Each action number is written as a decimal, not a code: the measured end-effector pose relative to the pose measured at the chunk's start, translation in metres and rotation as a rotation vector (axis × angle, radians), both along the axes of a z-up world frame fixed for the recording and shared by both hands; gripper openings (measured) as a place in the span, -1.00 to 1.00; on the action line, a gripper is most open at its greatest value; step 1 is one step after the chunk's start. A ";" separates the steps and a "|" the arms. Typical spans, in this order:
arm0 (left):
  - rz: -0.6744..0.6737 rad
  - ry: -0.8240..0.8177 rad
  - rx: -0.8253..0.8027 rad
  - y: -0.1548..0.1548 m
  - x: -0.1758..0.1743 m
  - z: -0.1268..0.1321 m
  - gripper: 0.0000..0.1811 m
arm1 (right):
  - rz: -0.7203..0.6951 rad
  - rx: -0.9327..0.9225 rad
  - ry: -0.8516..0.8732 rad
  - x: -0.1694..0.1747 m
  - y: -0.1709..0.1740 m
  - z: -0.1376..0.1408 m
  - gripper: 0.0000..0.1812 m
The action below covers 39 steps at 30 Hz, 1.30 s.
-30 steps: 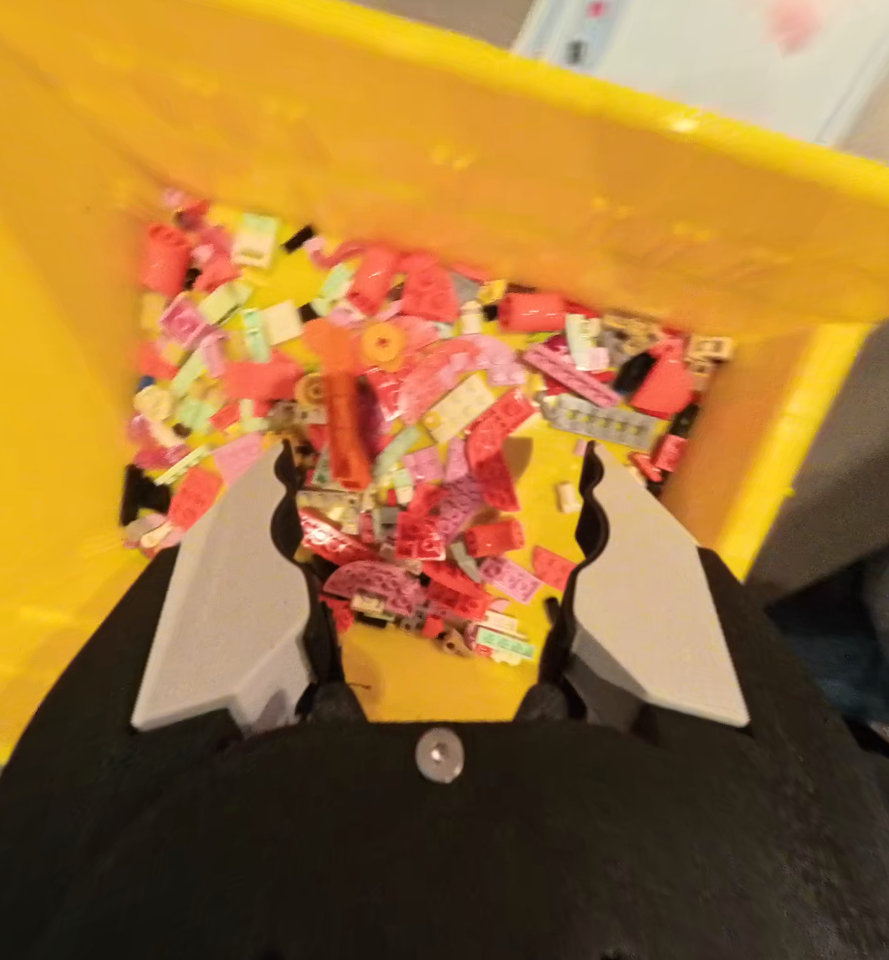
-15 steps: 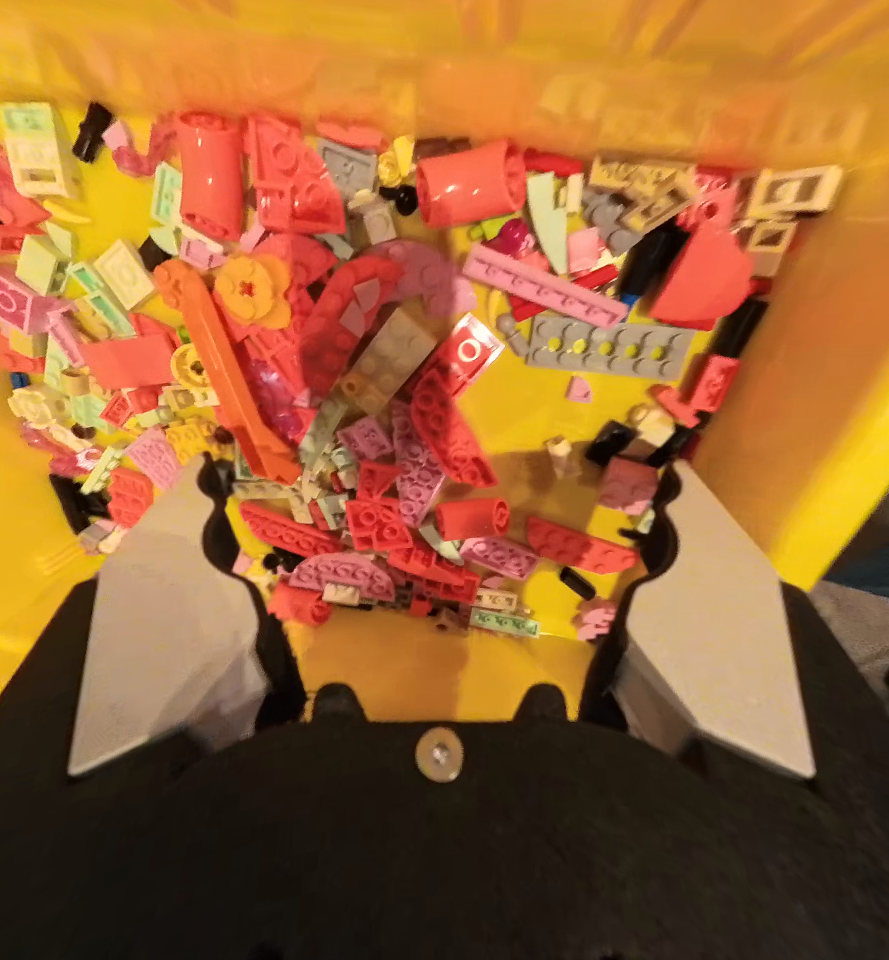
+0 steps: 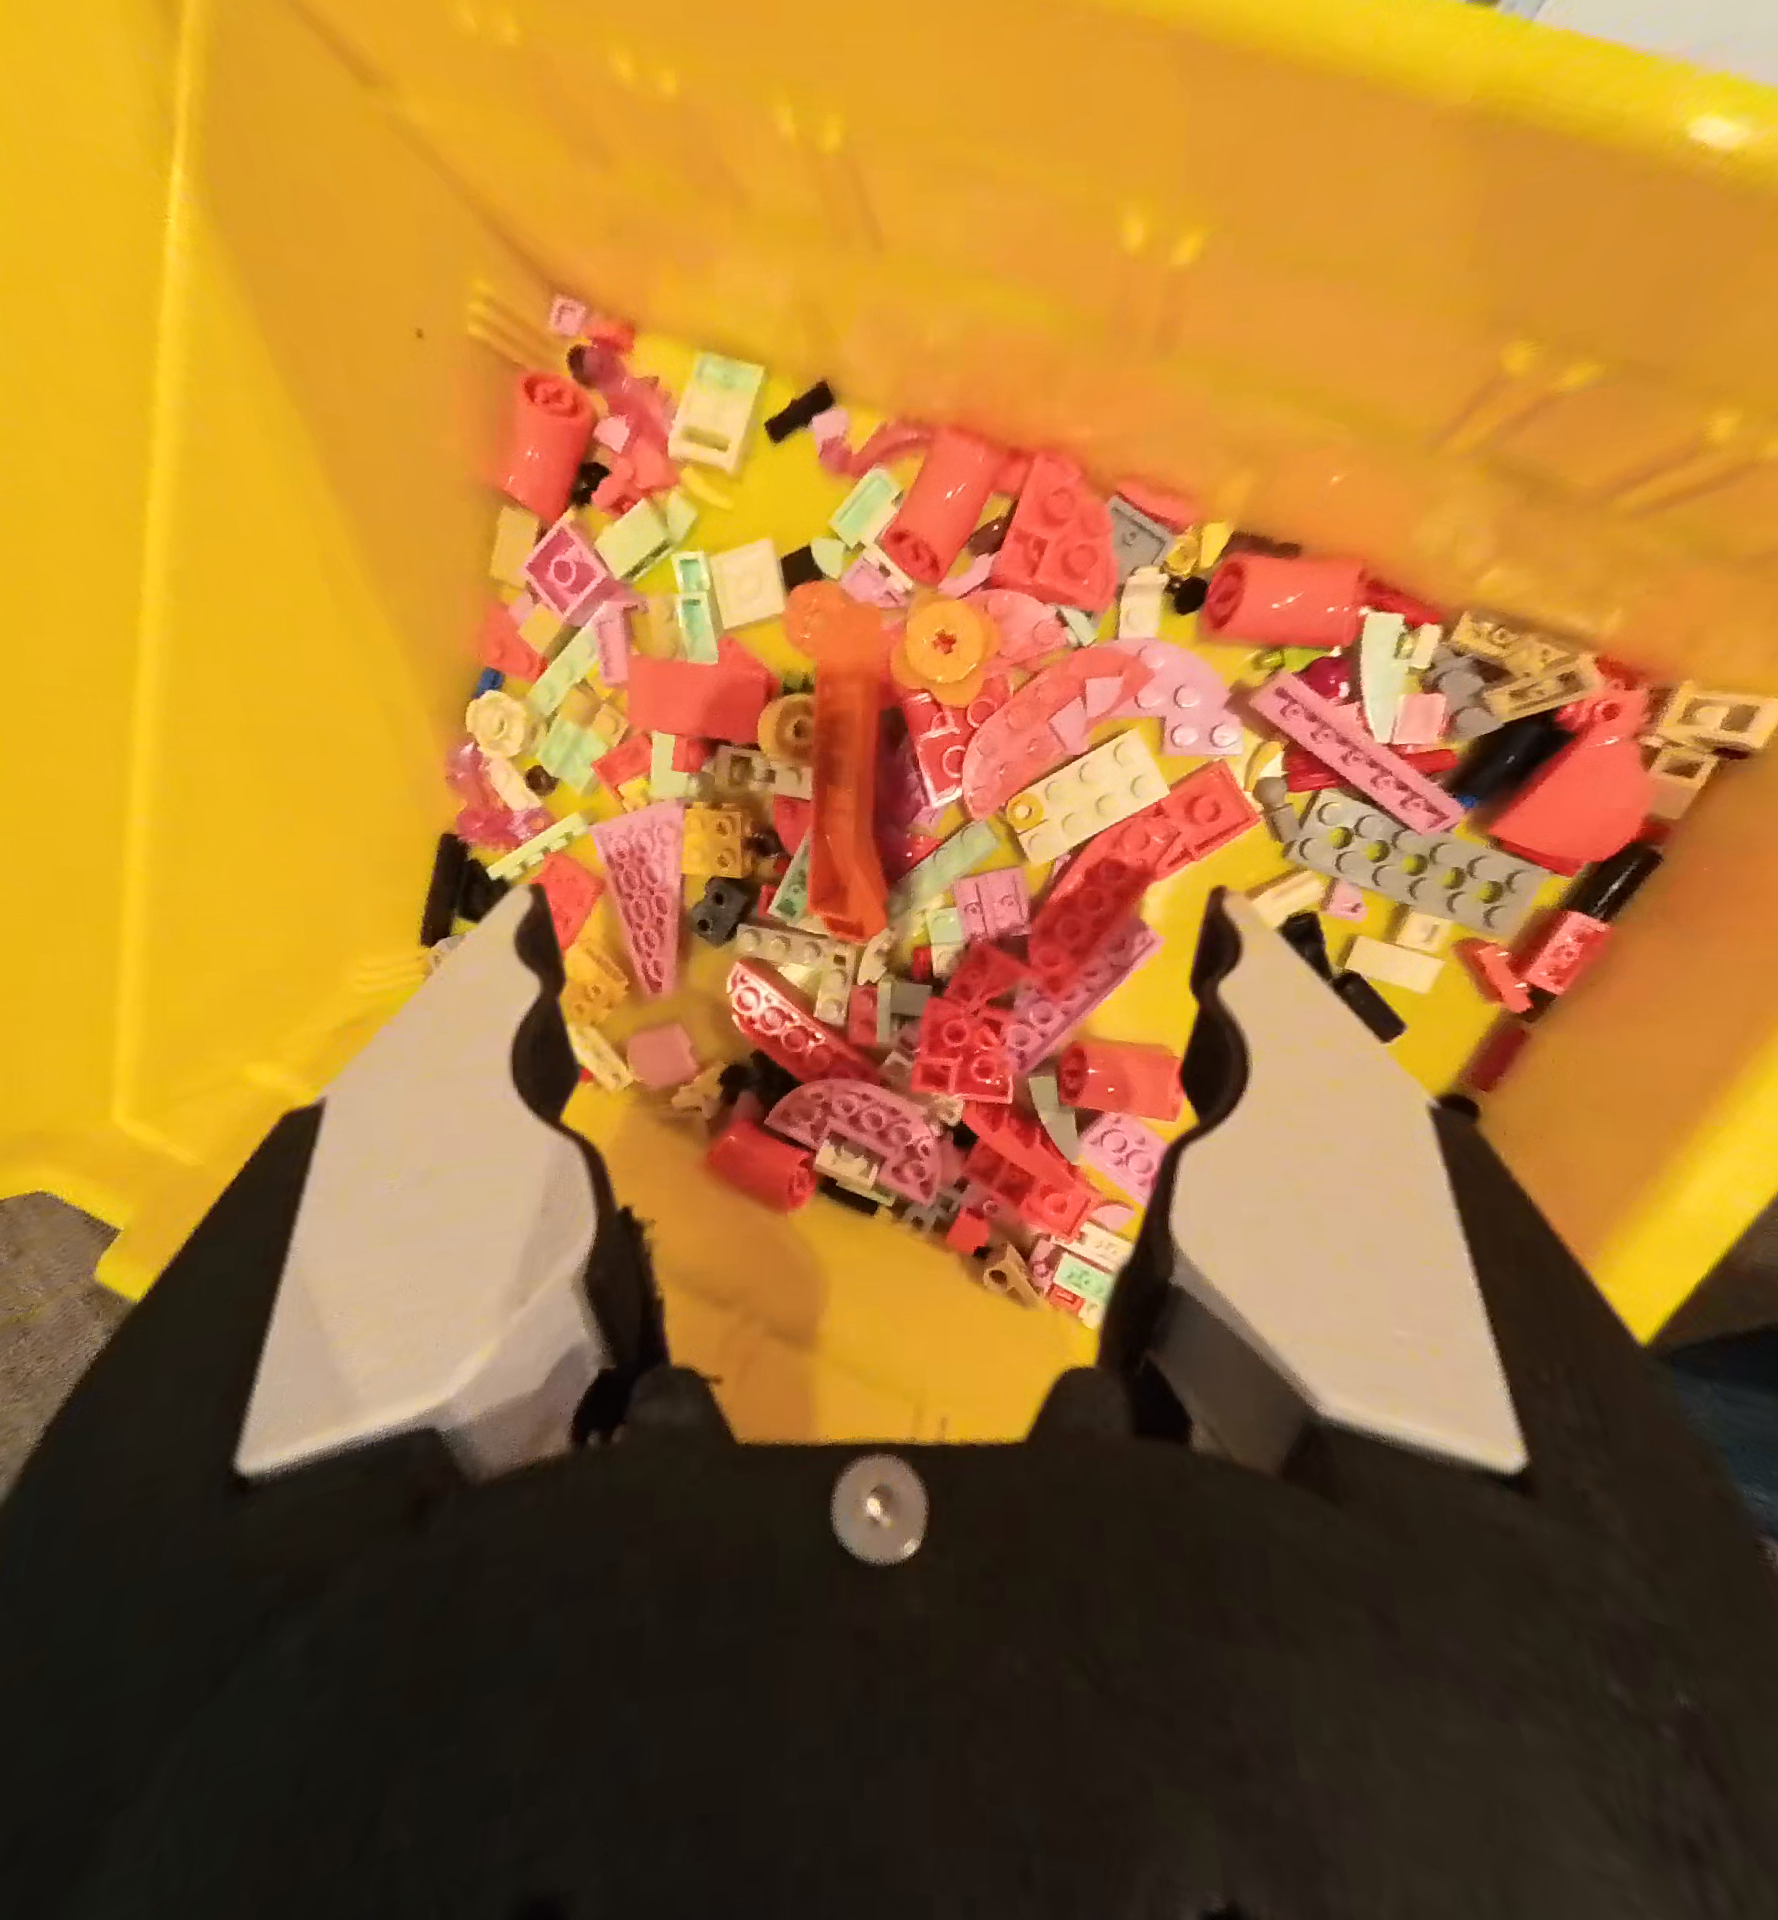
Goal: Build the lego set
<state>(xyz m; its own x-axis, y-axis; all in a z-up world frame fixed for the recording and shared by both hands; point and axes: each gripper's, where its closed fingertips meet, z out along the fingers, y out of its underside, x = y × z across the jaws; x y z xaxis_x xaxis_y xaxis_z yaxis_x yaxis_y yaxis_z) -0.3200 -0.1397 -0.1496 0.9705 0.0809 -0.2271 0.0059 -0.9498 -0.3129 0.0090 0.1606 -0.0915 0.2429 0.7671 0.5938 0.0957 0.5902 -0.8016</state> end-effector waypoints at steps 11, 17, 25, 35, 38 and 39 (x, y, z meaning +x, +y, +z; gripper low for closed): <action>0.248 0.213 0.272 -0.029 -0.034 0.084 0.09 | -0.008 0.011 0.035 0.002 0.001 0.006 -0.79; 0.344 0.203 0.546 -0.066 -0.007 0.127 0.03 | -0.002 0.006 0.033 0.000 0.001 0.005 -0.80; 0.343 0.178 0.550 -0.086 0.016 0.112 -0.51 | 0.002 0.007 0.037 -0.001 0.000 0.005 -0.80; 0.391 0.171 0.586 -0.096 0.028 0.102 -0.77 | 0.000 0.001 0.044 -0.001 0.002 0.005 -0.82; 0.433 0.109 0.769 -0.089 0.039 0.103 -0.74 | -0.005 0.025 0.090 0.004 0.000 0.014 -0.89; 0.468 0.102 0.822 -0.090 0.040 0.101 -0.69 | -0.006 0.032 0.104 0.006 0.000 0.017 -0.91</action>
